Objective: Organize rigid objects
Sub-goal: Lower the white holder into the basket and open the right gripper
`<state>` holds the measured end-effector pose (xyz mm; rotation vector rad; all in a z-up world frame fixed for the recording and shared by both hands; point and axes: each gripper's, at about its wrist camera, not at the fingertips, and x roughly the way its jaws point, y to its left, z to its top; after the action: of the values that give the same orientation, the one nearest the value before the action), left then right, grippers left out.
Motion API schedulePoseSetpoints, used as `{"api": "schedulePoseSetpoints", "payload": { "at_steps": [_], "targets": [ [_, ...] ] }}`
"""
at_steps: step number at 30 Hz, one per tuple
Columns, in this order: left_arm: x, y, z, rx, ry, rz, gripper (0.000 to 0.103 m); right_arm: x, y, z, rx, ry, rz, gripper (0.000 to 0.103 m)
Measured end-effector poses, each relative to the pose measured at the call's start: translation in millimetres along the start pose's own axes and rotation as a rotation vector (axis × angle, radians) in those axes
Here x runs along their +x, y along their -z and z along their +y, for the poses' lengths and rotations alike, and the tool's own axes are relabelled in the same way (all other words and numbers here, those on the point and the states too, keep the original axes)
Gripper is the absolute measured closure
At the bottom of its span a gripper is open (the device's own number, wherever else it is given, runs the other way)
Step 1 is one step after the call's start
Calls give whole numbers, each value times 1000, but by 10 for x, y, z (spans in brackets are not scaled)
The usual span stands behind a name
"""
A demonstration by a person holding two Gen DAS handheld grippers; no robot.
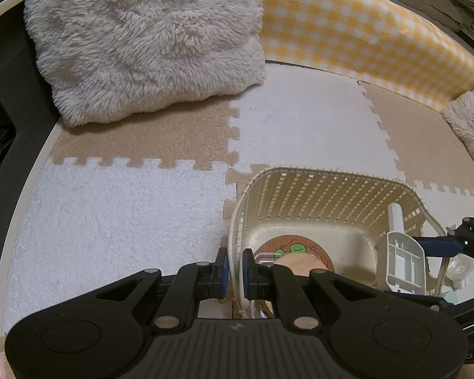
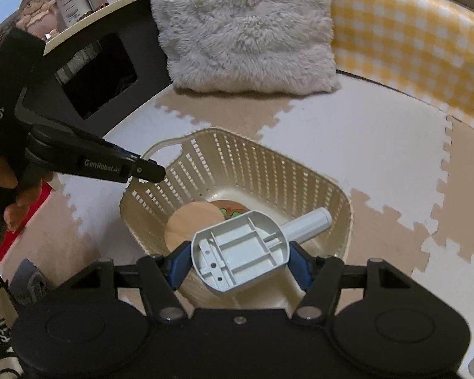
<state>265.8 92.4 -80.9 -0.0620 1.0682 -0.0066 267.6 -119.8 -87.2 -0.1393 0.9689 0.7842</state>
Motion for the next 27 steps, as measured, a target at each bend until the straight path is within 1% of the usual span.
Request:
{"api": "schedulePoseSetpoints", "payload": {
  "at_steps": [12,17,27],
  "targets": [
    [3,-4,-6,1,-1,0,94,79,5,112,-65,30,53,38],
    [1,-7,-16,3,1,0,94,73,-4,99,-57,28,51,39],
    [2,-8,-18,4,1,0,94,61,4,110,-50,22,56,38]
  ]
}}
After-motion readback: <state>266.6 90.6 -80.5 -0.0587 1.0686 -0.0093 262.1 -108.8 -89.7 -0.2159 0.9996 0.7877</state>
